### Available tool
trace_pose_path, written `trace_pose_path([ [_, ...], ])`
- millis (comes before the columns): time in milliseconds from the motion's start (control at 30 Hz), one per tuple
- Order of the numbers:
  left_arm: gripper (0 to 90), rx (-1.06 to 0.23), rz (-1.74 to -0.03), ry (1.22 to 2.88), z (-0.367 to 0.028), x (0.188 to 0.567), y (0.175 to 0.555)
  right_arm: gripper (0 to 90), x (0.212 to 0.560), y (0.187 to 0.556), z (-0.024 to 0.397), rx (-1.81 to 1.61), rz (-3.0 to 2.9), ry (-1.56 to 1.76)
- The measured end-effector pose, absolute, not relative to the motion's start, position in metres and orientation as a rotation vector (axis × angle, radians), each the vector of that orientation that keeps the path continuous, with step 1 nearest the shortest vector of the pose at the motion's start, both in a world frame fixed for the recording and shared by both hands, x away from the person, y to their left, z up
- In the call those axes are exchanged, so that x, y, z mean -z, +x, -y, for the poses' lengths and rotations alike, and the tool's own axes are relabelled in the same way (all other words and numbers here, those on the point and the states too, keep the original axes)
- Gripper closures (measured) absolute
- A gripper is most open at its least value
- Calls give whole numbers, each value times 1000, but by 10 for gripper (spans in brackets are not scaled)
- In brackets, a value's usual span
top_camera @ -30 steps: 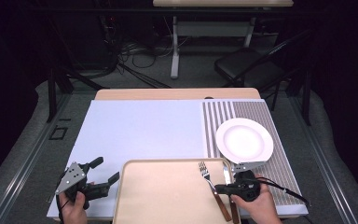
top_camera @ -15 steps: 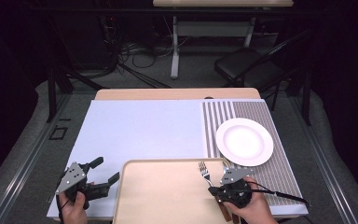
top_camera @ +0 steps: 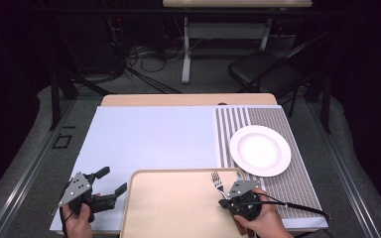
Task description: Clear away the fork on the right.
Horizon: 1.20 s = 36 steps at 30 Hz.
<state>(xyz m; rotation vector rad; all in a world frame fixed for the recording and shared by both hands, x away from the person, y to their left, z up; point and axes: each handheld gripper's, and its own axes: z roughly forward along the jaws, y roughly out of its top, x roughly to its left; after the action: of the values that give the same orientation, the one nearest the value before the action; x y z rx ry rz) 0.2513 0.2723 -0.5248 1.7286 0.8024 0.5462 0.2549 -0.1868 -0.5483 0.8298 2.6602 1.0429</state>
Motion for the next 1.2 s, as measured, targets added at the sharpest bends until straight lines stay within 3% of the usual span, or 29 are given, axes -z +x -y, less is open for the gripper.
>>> trace_pose_path([
  [1200,155,-546,-803,1726,-273,525,251,900,546,259,203,-928,-2607,891],
])
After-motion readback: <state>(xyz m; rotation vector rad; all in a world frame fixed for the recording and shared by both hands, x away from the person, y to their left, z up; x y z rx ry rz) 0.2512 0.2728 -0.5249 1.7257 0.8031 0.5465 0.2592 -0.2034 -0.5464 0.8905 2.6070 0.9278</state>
